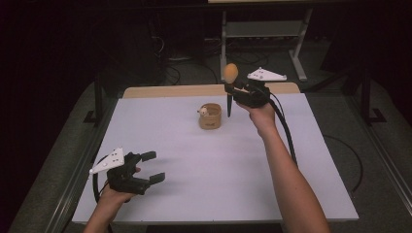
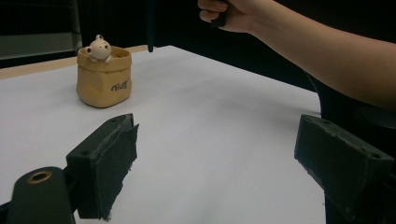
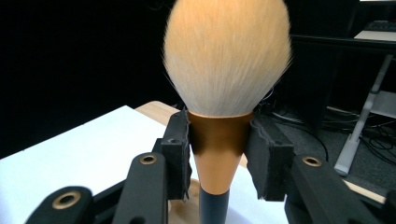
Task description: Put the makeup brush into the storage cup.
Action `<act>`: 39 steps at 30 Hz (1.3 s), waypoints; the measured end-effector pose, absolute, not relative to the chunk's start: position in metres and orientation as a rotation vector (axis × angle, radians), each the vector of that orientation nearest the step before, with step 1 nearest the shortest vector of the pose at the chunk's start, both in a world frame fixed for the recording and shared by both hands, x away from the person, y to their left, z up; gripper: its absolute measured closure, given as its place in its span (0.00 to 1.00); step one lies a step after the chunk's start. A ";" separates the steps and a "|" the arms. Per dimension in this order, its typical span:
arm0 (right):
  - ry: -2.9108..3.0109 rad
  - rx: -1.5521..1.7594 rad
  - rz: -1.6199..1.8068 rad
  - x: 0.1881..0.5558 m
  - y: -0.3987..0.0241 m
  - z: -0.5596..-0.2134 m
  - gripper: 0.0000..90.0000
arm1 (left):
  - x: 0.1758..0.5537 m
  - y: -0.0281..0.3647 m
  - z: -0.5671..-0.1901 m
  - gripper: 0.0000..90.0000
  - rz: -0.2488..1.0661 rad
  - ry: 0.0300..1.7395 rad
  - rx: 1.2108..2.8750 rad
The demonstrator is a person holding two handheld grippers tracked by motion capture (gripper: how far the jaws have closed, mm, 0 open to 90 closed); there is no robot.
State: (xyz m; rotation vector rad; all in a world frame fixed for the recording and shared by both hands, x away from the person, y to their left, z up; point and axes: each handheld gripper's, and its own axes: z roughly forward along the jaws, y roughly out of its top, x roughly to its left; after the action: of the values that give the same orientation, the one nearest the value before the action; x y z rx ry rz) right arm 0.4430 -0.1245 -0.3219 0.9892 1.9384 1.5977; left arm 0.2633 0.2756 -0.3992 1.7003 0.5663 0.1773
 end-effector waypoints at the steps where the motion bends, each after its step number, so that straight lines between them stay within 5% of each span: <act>1: 1.936 0.984 1.601 0.443 -0.124 -0.322 0.68 | 0.263 0.275 -0.399 0.14 0.176 0.568 1.697; 39: 1.910 0.986 1.633 0.460 -0.099 -0.324 0.68 | 0.262 0.276 -0.399 0.14 0.180 0.559 1.694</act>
State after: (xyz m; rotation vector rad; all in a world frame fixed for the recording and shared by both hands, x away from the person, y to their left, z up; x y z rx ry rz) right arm 0.4603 -0.0990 -0.3245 0.9864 1.9101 1.6326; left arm 0.2623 0.2758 -0.3986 1.6941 0.5588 0.1805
